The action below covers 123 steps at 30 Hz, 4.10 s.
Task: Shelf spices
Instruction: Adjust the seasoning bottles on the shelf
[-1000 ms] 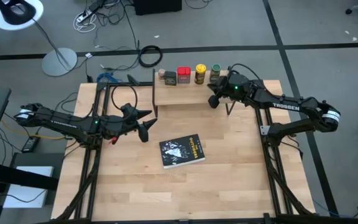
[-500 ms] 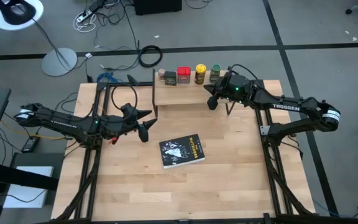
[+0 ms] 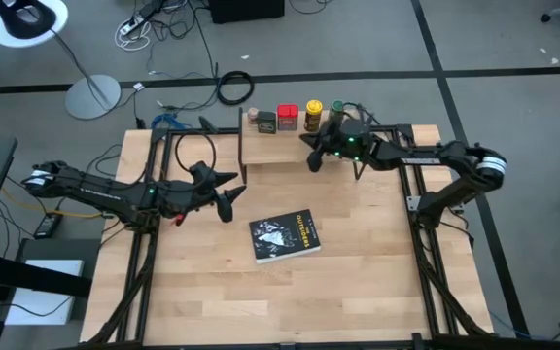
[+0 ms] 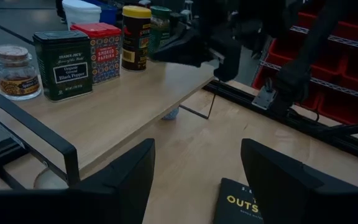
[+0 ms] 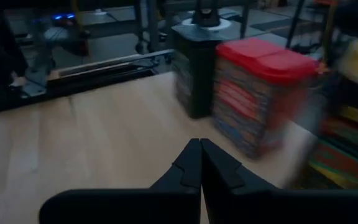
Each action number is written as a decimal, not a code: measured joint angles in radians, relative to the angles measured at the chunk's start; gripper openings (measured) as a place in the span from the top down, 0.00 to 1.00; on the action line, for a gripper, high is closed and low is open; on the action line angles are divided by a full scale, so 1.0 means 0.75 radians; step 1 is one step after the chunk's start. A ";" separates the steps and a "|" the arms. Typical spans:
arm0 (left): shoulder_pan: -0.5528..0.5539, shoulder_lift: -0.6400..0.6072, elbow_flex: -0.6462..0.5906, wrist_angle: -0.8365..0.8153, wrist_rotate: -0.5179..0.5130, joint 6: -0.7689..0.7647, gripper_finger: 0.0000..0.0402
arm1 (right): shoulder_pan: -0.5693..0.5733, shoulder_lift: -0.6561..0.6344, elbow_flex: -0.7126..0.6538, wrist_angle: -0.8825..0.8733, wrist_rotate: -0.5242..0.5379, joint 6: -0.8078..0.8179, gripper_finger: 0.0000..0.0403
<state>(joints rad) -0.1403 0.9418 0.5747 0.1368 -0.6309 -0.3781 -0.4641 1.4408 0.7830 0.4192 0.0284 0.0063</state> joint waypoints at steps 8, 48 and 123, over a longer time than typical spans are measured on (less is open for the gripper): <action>0.000 0.001 0.000 -0.002 0.000 0.000 0.40 | 0.052 0.254 0.246 0.023 0.021 -0.069 1.00; 0.275 0.025 0.175 0.056 0.016 0.243 0.46 | 1.051 -0.402 0.429 -0.148 1.375 -1.187 1.00; 0.908 0.862 0.823 -0.525 0.510 0.516 0.50 | 1.333 -0.604 0.427 -0.886 1.321 -0.732 1.00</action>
<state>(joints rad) 0.5407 1.5883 1.1919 -0.2569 -0.2485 0.0090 0.5358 0.9878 1.1034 -0.2451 1.0191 -0.5426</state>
